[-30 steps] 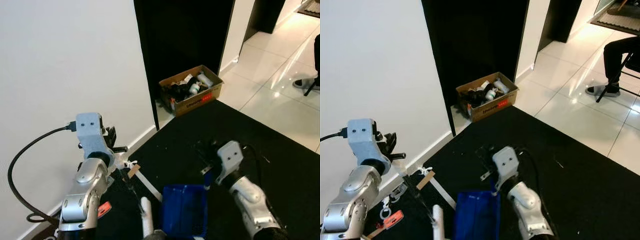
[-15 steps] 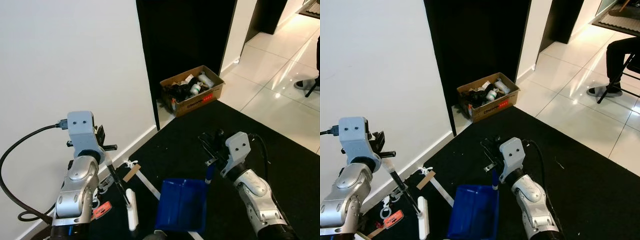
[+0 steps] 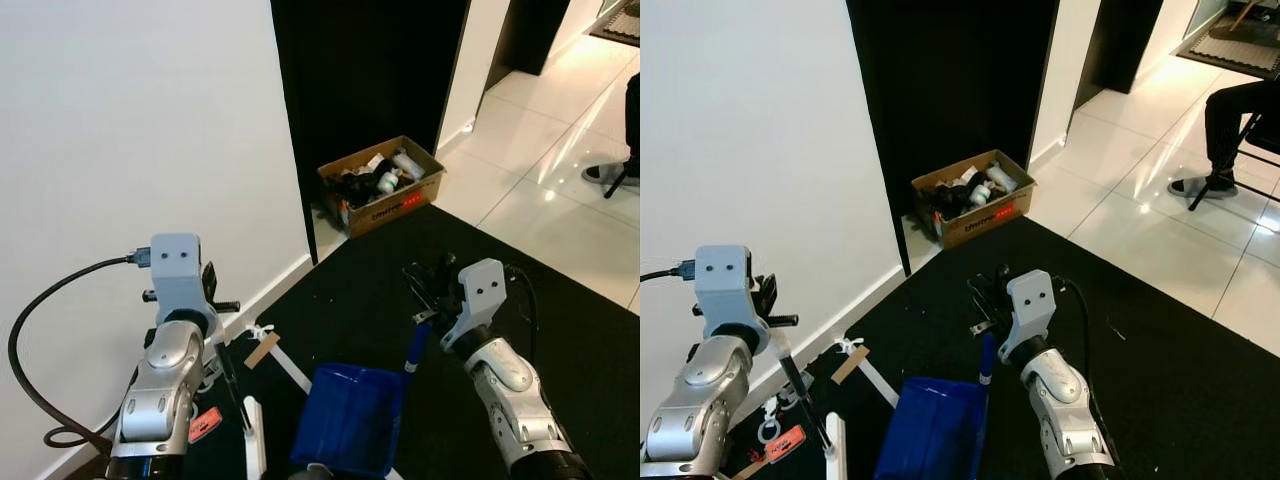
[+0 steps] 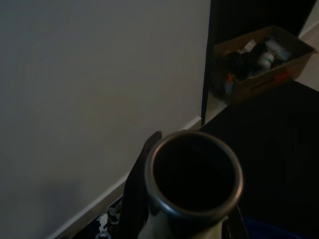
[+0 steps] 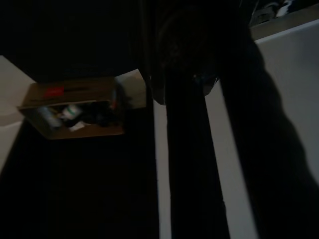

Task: Sweep floor

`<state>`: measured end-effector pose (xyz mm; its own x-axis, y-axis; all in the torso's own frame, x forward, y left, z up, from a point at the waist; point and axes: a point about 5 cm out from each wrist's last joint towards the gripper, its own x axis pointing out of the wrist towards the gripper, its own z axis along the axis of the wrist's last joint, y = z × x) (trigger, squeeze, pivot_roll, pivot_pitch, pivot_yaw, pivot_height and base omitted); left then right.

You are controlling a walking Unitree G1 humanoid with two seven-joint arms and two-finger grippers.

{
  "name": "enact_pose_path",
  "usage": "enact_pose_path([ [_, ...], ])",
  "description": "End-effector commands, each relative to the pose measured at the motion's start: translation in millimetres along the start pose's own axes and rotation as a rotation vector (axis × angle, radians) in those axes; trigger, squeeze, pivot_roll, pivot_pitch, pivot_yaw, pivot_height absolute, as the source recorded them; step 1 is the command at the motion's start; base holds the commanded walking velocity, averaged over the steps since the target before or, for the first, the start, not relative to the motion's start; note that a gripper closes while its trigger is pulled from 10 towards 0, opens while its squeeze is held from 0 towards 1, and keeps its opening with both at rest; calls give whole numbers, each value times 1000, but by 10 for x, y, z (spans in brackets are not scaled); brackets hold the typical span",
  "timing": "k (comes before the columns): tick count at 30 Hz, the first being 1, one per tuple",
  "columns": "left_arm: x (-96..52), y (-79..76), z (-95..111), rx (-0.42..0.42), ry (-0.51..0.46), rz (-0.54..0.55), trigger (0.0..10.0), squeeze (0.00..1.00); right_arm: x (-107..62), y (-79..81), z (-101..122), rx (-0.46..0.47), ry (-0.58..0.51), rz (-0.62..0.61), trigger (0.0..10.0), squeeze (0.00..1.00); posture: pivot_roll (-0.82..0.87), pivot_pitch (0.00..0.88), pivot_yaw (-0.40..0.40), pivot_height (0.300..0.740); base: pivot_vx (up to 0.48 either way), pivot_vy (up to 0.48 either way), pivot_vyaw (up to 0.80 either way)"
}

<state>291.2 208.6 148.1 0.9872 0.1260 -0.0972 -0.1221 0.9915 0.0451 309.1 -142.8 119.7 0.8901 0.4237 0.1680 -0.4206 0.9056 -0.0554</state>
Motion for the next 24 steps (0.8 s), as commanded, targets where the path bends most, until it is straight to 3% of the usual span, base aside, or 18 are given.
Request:
enact_pose_path([
  [1,-21,-1,-20,-7,-17,2,10000,0,15,-24,35,-4,-15,-22,10000,0,80,110,84,740,0,0,0],
  [24,-28,-29,-25,16,-23,-6,10000,0,15,-70,28,-18,-4,-71,10000,0,85,119,86,740,0,0,0],
])
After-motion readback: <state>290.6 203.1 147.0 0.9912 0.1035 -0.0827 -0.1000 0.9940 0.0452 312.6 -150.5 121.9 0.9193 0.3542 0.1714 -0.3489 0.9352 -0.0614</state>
